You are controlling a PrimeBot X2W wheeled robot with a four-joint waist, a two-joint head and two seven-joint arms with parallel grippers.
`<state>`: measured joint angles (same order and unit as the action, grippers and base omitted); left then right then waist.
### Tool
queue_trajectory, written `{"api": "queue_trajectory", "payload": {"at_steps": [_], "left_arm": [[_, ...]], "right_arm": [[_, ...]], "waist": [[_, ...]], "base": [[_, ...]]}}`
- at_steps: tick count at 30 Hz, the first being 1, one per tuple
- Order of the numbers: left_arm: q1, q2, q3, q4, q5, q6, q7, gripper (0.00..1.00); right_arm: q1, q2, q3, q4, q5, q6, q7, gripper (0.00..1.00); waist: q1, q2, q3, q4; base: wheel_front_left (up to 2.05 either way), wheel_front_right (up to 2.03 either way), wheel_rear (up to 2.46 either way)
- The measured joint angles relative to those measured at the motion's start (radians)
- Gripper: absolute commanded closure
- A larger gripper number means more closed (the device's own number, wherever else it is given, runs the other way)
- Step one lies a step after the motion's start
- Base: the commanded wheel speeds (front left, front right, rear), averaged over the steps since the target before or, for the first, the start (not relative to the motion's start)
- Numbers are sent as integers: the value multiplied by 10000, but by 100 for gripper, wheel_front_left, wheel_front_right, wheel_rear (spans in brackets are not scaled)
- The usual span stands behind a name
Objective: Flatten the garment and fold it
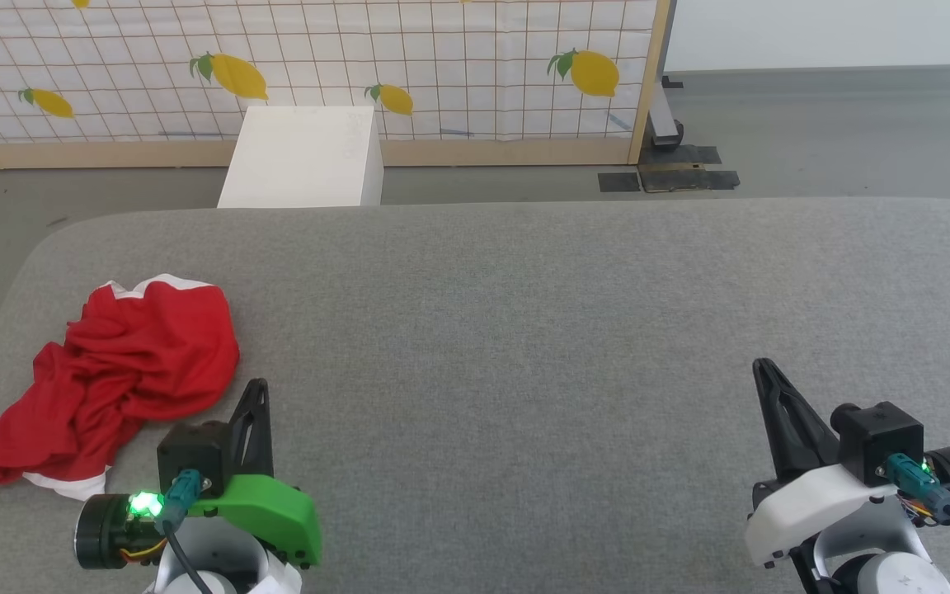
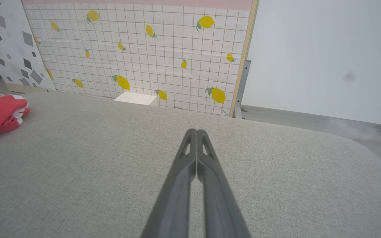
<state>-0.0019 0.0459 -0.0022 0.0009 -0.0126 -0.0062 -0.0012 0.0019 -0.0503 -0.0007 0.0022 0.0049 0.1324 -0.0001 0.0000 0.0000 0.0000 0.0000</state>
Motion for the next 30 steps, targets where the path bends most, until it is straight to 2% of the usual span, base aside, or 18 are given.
{"api": "queue_trajectory", "payload": {"at_steps": [30], "left_arm": [[0, 0, -2, 0, 0, 0, 0, 100]], "right_arm": [[0, 0, 0, 0, 0, -2, 0, 100]], "waist": [[0, 0, 0, 0]], "base": [[0, 0, 0]]}}
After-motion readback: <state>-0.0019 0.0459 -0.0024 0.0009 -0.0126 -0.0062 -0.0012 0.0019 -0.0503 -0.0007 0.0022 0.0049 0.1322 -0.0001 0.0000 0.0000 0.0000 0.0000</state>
